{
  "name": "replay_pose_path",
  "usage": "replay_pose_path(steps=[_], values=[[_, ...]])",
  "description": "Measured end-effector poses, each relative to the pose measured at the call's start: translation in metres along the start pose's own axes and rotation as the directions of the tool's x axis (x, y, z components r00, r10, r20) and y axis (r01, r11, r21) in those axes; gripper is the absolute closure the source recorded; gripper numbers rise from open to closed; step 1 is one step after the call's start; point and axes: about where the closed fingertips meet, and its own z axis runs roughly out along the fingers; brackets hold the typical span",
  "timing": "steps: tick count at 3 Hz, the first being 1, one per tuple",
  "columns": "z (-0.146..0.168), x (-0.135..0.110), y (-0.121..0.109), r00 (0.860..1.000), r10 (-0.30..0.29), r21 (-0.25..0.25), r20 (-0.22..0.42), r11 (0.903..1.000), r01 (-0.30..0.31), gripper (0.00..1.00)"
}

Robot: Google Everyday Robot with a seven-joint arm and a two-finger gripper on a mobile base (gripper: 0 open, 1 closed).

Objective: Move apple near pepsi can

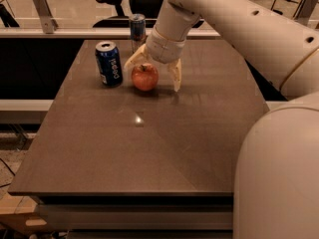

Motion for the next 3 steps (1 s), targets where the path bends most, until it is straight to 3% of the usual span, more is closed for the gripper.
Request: replay_pose_path(steps=[2, 3], values=[[0.005, 0.0001, -0.0012, 1.0, -0.001, 0.0, 0.004, 1.0, 0.001, 0.64], [0.0074, 0.0003, -0.002, 1.0, -0.002, 0.0, 0.006, 1.0, 0.002, 0.61]])
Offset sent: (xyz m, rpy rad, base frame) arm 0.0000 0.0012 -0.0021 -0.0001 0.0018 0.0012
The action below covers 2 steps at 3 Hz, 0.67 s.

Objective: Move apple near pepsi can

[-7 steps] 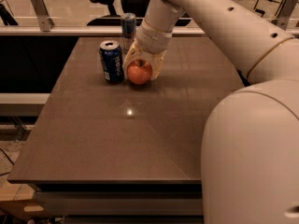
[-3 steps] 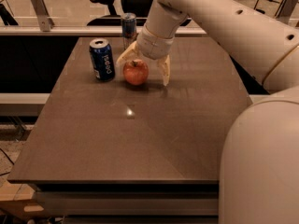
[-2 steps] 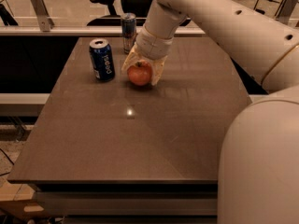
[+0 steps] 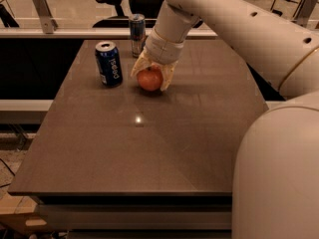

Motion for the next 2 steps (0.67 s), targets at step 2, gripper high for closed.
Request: replay_pose_path(steps=[2], values=[[0.0018, 0.0002, -0.0007, 1.0, -0.001, 0.0, 0.002, 1.0, 0.001, 0.14]])
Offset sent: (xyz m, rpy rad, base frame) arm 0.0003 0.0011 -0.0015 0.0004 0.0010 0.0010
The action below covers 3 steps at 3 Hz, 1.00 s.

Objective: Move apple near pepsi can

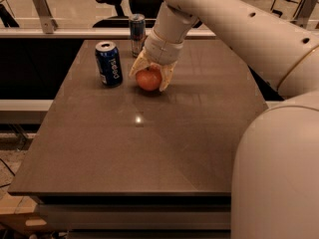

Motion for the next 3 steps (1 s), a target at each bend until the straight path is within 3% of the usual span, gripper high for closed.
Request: replay_pose_path(steps=[1, 2, 3], values=[[0.003, 0.0, -0.001, 1.0, -0.001, 0.0, 0.002, 1.0, 0.001, 0.0], [0.003, 0.0, -0.001, 1.0, 0.0, 0.0, 0.002, 1.0, 0.0, 0.0], [-0.014, -0.007, 0.005, 0.999, 0.036, -0.027, -0.031, 0.999, -0.037, 0.0]])
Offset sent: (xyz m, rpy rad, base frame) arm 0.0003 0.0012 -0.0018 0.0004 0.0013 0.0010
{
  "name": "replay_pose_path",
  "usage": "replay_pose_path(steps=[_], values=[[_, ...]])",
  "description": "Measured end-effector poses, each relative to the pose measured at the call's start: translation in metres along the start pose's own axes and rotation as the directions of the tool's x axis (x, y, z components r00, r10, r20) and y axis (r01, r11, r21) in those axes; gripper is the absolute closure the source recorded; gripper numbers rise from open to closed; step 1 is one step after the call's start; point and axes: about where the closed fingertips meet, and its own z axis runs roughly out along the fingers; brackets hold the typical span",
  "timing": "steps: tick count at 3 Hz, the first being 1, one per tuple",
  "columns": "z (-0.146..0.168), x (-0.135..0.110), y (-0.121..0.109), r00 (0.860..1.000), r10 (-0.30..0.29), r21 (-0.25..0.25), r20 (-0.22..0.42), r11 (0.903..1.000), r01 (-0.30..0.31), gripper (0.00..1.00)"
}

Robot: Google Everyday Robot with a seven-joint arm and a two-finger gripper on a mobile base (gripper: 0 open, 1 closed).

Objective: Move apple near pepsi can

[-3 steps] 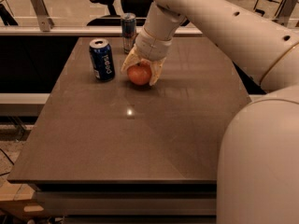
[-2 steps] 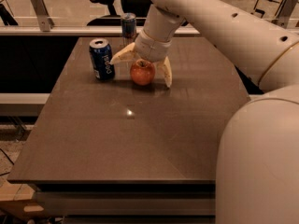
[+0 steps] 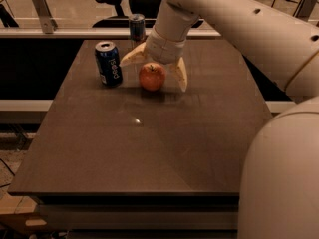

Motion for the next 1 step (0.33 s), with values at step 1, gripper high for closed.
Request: replay_pose_path(steps=[1], values=[[-0.0015, -0.0005, -0.0006, 1.0, 0.002, 0.001, -0.003, 1.0, -0.002, 0.0]])
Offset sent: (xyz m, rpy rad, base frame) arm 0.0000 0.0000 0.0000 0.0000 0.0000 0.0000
